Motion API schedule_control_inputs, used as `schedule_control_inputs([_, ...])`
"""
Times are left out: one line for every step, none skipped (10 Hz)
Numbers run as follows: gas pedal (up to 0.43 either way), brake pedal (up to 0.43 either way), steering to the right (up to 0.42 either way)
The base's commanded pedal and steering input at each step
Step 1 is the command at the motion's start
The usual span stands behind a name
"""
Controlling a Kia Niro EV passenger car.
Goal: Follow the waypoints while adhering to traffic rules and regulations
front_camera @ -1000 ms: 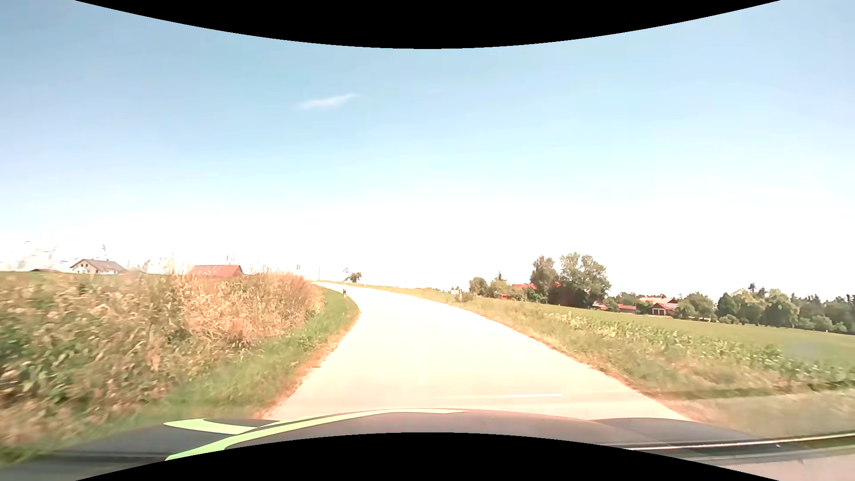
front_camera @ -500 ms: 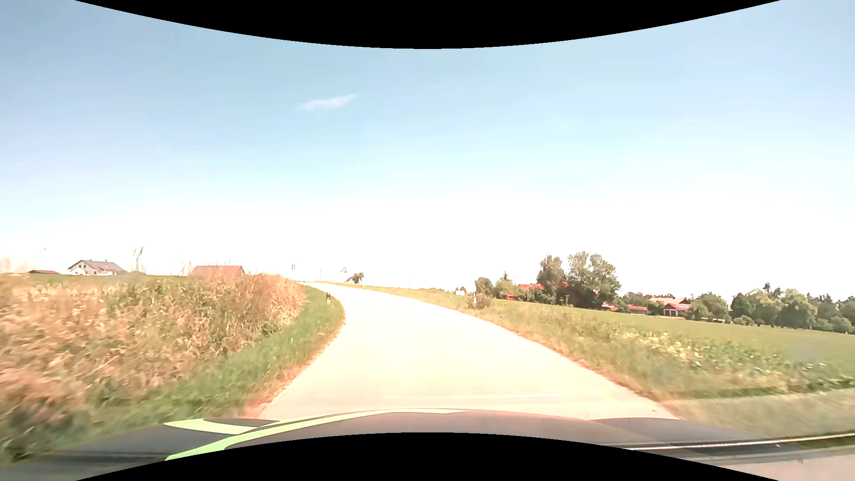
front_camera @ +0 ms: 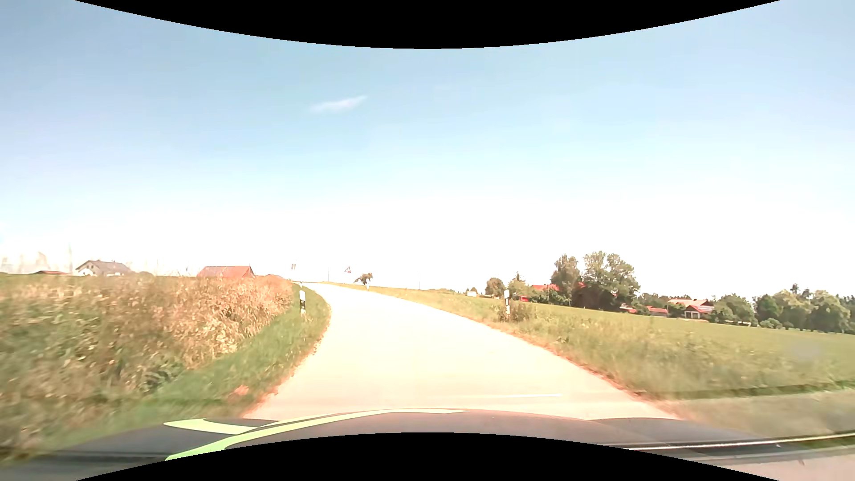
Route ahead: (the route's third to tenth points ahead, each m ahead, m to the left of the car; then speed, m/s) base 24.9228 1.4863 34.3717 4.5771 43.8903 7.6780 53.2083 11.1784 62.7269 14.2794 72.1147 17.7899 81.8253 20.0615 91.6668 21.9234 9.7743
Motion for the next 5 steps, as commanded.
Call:
schedule_control_inputs([0.370, 0.000, -0.042])
schedule_control_inputs([0.370, 0.000, -0.048])
schedule_control_inputs([0.370, 0.000, -0.053])
schedule_control_inputs([0.370, 0.000, -0.058])
schedule_control_inputs([0.358, 0.000, -0.059])
